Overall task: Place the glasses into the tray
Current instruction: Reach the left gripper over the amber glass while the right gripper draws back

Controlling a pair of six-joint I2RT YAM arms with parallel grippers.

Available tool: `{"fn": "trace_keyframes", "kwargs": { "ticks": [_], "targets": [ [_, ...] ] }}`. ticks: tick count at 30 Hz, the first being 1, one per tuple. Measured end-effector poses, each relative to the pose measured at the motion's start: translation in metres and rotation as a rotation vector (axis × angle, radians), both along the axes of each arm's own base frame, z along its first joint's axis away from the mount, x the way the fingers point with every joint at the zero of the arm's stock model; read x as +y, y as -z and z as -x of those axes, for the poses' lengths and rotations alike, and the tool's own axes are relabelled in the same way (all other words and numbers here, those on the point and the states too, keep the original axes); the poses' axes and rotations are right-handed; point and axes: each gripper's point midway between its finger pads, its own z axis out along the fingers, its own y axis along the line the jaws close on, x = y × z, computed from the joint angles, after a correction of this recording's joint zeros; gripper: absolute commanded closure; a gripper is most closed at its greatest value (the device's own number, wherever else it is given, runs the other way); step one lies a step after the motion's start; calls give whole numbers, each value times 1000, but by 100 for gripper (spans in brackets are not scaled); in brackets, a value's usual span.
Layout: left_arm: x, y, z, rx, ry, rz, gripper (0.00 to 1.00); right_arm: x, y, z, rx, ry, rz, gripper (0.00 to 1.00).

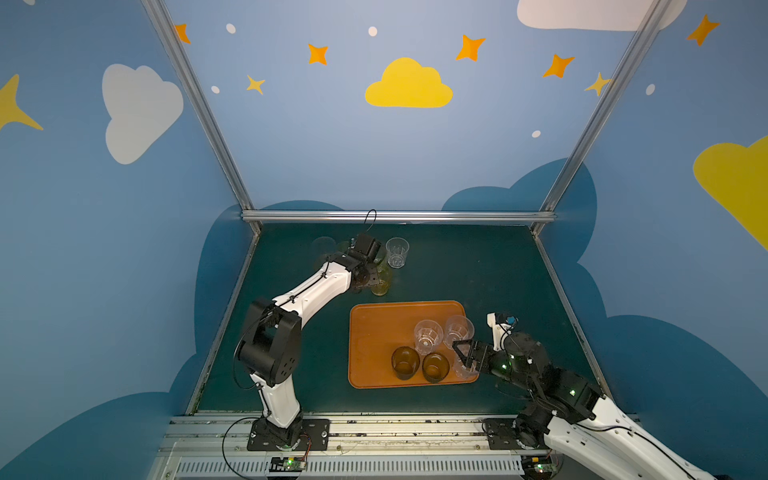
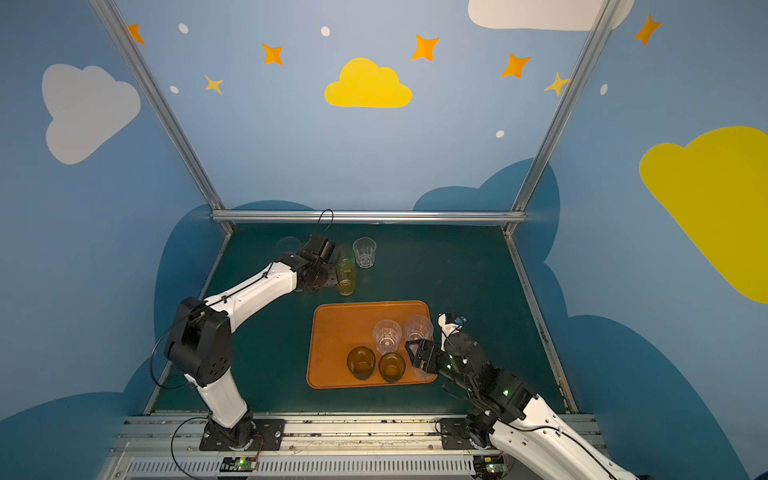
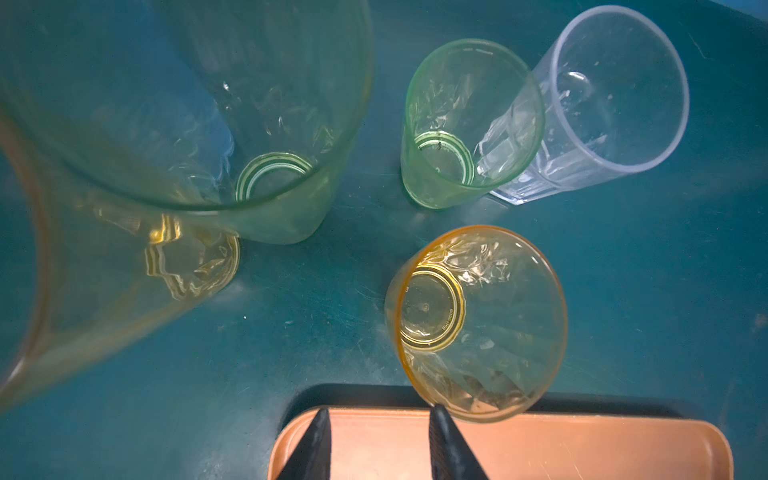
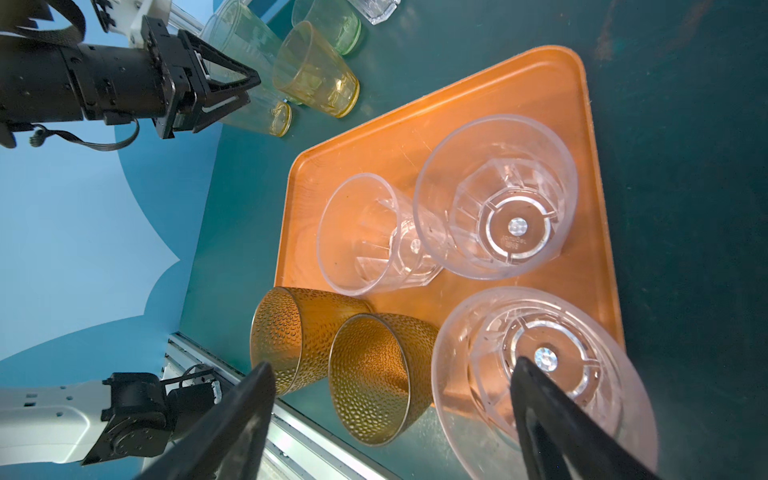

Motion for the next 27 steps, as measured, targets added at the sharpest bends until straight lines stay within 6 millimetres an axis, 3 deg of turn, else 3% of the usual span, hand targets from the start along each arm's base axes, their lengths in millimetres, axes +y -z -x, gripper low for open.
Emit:
{"fn": "trace_keyframes", "kwargs": {
  "ticks": [27],
  "targets": [
    [-9, 13, -25, 41, 6, 28, 72, 1, 0, -2, -1, 12, -18, 12]
  ]
}}
